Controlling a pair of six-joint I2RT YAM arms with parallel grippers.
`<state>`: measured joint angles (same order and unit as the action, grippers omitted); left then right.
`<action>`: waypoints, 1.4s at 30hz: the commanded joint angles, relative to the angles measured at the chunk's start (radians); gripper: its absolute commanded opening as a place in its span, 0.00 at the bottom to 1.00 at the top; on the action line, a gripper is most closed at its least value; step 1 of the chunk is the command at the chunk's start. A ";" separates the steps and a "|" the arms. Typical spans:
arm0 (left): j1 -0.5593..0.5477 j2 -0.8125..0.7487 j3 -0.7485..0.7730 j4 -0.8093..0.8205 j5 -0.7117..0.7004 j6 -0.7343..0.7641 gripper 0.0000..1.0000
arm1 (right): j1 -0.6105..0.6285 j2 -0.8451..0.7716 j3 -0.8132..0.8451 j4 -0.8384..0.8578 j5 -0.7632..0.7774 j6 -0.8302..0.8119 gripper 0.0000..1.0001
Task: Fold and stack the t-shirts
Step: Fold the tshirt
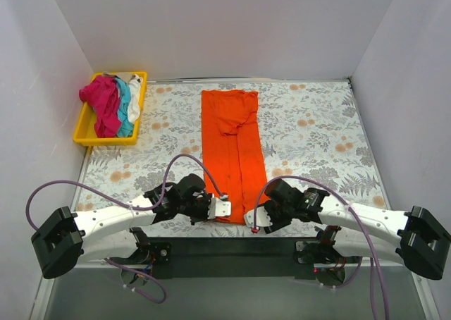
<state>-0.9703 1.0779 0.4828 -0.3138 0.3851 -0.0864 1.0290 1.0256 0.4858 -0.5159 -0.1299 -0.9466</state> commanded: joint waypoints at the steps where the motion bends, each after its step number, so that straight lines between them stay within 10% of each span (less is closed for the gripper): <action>1: 0.005 0.001 -0.001 0.008 0.018 0.007 0.00 | 0.002 0.024 -0.010 0.005 -0.016 -0.004 0.45; 12: 0.004 -0.003 -0.012 0.018 0.017 -0.009 0.00 | 0.016 0.074 -0.036 0.083 -0.002 0.003 0.35; 16: 0.004 -0.015 -0.010 0.019 0.015 -0.018 0.00 | 0.016 0.065 -0.023 0.091 0.004 0.014 0.02; 27: 0.100 -0.050 0.086 -0.064 0.090 -0.053 0.00 | -0.032 -0.021 0.049 -0.010 0.007 0.026 0.01; 42: 0.410 0.253 0.338 0.057 0.140 0.074 0.00 | -0.368 0.350 0.416 -0.001 -0.100 -0.181 0.01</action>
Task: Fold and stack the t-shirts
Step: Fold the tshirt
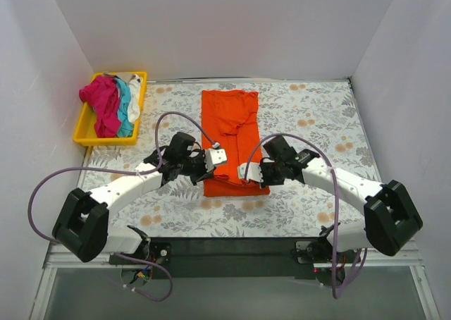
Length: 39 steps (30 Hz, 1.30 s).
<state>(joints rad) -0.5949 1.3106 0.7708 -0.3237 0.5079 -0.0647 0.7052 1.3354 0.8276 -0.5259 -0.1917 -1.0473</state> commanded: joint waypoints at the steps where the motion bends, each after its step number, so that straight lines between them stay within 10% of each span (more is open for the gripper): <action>1: 0.046 0.056 0.062 0.078 0.014 0.060 0.00 | -0.053 0.082 0.114 0.013 -0.040 -0.089 0.01; 37: 0.265 0.605 0.466 0.232 0.058 0.206 0.00 | -0.270 0.669 0.677 0.047 -0.086 -0.197 0.01; 39: 0.264 0.616 0.473 0.236 0.058 0.200 0.11 | -0.271 0.677 0.686 0.047 -0.081 -0.195 0.20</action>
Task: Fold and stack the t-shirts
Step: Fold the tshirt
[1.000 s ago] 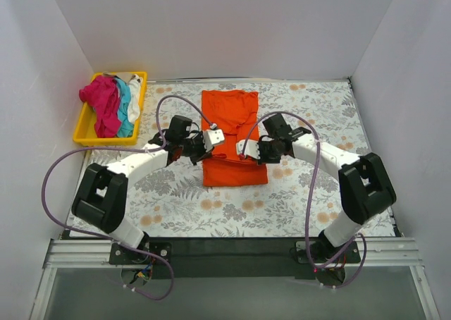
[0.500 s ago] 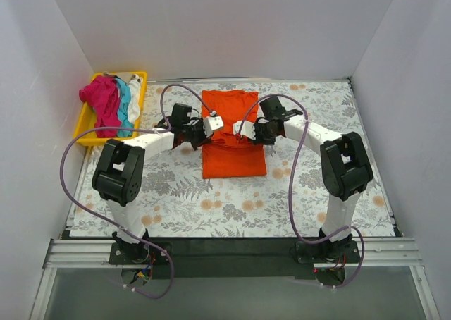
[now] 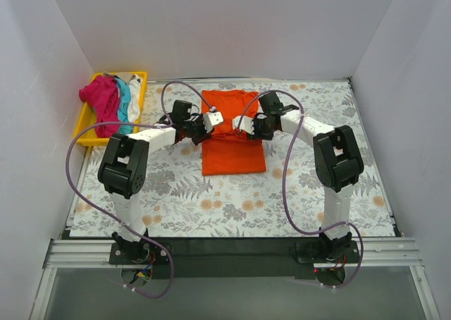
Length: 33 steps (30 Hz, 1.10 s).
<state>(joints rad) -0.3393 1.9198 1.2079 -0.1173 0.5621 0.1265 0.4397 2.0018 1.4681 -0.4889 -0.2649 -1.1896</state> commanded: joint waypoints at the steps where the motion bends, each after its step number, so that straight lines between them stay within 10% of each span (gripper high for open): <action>1: 0.008 0.007 0.041 0.028 -0.002 0.009 0.16 | -0.004 0.011 0.049 0.010 -0.007 -0.051 0.28; 3: 0.010 -0.001 0.050 0.028 -0.014 -0.008 0.24 | -0.006 0.002 0.061 0.010 0.000 -0.028 0.53; 5: 0.017 -0.028 0.053 0.009 -0.018 -0.019 0.33 | -0.004 -0.017 0.070 0.010 0.001 -0.005 0.58; 19: 0.014 -0.393 -0.201 -0.137 0.094 -0.148 0.37 | -0.013 -0.365 -0.156 -0.073 -0.077 0.088 0.40; 33: -0.185 -0.479 -0.465 0.013 -0.031 -0.036 0.45 | 0.106 -0.466 -0.526 0.116 -0.002 0.035 0.57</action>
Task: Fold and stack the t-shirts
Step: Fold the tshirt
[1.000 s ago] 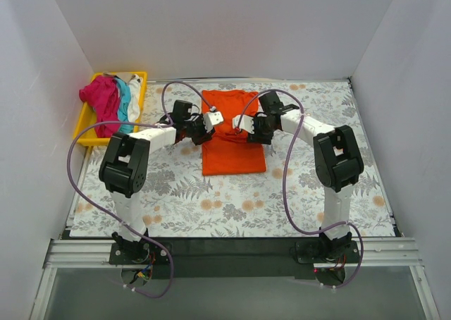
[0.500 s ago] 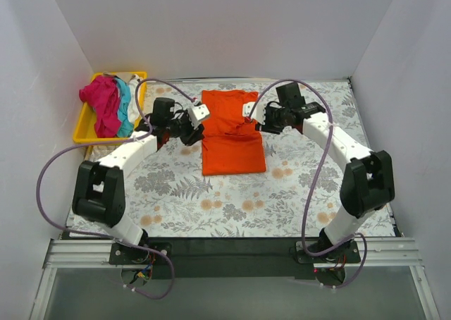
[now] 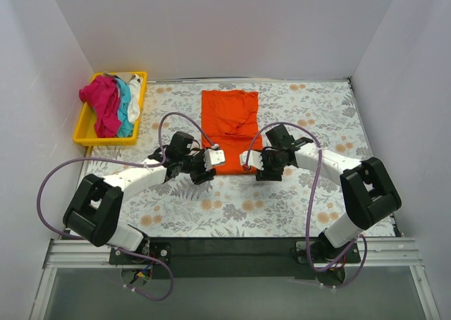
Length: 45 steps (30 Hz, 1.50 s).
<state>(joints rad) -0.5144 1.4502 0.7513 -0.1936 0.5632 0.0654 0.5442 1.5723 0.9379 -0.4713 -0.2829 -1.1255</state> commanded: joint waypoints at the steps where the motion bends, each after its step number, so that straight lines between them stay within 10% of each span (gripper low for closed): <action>1: -0.010 -0.007 -0.013 0.094 -0.032 0.048 0.45 | 0.003 -0.032 -0.004 0.109 0.017 -0.033 0.57; 18: -0.021 0.105 -0.069 0.138 -0.114 0.172 0.42 | 0.034 0.069 -0.060 0.204 0.057 -0.063 0.28; 24: -0.022 0.125 -0.078 0.119 -0.121 0.168 0.16 | 0.037 0.054 -0.077 0.220 0.074 -0.045 0.01; 28: -0.027 0.046 -0.064 0.054 -0.068 0.160 0.00 | 0.037 0.008 -0.068 0.169 0.060 -0.033 0.01; 45: -0.099 -0.485 0.040 -0.578 0.181 0.086 0.00 | 0.166 -0.468 -0.019 -0.294 -0.032 0.147 0.01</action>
<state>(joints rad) -0.6056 1.0515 0.7292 -0.5888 0.6418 0.1593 0.6807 1.1812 0.8776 -0.6254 -0.2871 -1.0313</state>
